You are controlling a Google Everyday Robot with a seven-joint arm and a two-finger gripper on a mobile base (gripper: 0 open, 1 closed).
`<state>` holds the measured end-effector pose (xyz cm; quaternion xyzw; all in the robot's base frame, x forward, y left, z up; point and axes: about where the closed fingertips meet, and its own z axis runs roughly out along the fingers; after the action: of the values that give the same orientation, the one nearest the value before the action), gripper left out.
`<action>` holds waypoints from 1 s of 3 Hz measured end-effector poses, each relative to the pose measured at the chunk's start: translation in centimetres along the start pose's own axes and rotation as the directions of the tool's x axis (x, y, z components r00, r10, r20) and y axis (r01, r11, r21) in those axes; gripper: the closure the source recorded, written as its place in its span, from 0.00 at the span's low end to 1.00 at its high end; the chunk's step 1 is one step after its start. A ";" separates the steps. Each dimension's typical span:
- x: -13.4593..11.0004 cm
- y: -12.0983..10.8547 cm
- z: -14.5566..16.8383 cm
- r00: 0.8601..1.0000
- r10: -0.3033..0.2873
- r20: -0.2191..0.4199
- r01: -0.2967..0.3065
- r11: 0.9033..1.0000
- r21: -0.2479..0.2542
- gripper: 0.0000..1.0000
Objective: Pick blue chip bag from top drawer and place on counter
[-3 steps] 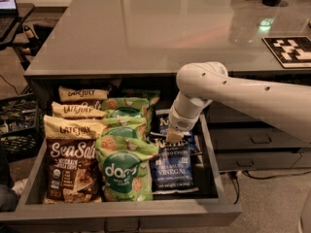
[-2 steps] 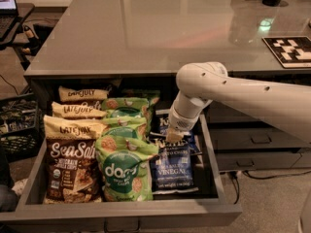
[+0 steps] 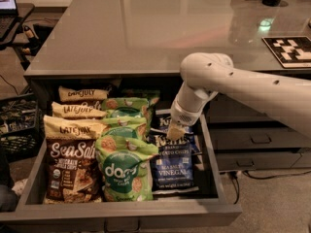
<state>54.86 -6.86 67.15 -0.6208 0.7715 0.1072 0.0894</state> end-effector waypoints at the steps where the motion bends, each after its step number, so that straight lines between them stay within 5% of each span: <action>1: -0.1 0.8 -4.0 0.999 0.023 0.033 -0.022 1.000 -0.021 1.00; 3: 0.2 0.8 -10.9 0.996 0.013 0.092 -0.014 1.000 0.008 1.00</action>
Offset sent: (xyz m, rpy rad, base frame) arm -0.0148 -0.0339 0.1174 0.1298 -0.0023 -0.0273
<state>53.98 -9.87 77.67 -0.6096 0.7711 0.1330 0.1270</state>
